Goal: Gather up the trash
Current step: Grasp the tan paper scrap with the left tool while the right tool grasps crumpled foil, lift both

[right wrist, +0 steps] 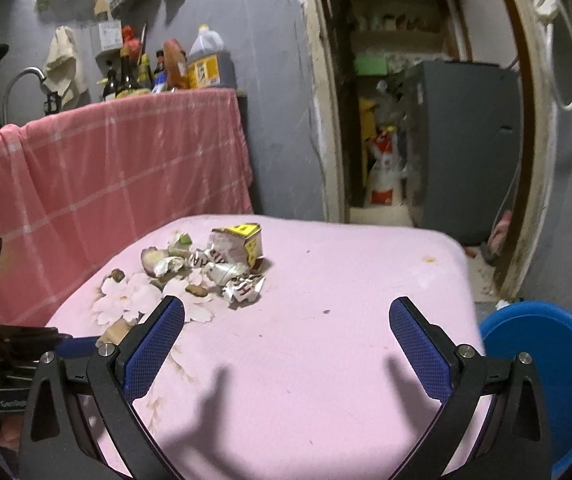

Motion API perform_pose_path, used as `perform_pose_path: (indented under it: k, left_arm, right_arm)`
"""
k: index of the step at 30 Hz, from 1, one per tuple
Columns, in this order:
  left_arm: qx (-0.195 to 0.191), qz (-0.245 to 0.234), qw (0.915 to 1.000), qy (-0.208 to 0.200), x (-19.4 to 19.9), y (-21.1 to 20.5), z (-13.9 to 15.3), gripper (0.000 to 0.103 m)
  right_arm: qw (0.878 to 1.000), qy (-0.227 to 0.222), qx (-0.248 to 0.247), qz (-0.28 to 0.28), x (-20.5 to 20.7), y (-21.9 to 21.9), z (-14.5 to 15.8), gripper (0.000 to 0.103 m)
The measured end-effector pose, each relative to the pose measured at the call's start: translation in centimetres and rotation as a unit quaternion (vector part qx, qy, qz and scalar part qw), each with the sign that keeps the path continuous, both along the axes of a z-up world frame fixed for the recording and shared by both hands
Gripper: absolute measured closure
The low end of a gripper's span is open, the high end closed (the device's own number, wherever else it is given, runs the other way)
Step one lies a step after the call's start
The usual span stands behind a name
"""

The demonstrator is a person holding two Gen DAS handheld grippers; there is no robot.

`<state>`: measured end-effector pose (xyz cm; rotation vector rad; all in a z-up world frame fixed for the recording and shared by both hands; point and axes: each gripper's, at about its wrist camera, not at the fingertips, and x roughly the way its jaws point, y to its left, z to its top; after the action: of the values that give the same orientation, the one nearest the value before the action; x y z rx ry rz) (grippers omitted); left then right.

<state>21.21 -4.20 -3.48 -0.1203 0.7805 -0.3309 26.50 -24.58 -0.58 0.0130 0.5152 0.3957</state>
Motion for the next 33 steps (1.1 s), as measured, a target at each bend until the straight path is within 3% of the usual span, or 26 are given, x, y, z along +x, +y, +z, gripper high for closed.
perform_pose_path:
  k: [8,16,23,28,30,33]
  left_arm:
    - [-0.017,0.037,0.9992,0.000,2.3,2.2,0.4,0.081]
    - [-0.028,0.065,0.9974,-0.010,3.8,3.8,1.4,0.081]
    - [-0.035,0.084,0.9958,-0.006,4.7,4.8,1.2,0.081]
    - [-0.037,0.084,0.9958,-0.004,4.9,4.9,1.1,0.081]
    - [-0.038,0.083,0.9958,-0.004,4.8,4.8,1.1,0.081]
    - [-0.039,0.084,0.9957,-0.005,4.7,4.7,1.1,0.081]
  right_arm:
    - [0.996,0.078,-0.009,0.032,3.9,2.3,-1.3,0.000]
    - [0.990,0.121,-0.018,0.065,7.4,5.5,-1.7,0.001]
    - [0.984,0.162,-0.021,0.074,9.5,6.9,-2.5,0.022]
    - [0.981,0.174,-0.029,0.082,9.8,7.5,-2.9,0.043]
    - [0.980,0.175,-0.030,0.085,9.8,7.5,-2.9,0.058]
    - [0.981,0.172,-0.029,0.090,9.6,7.5,-2.9,0.066]
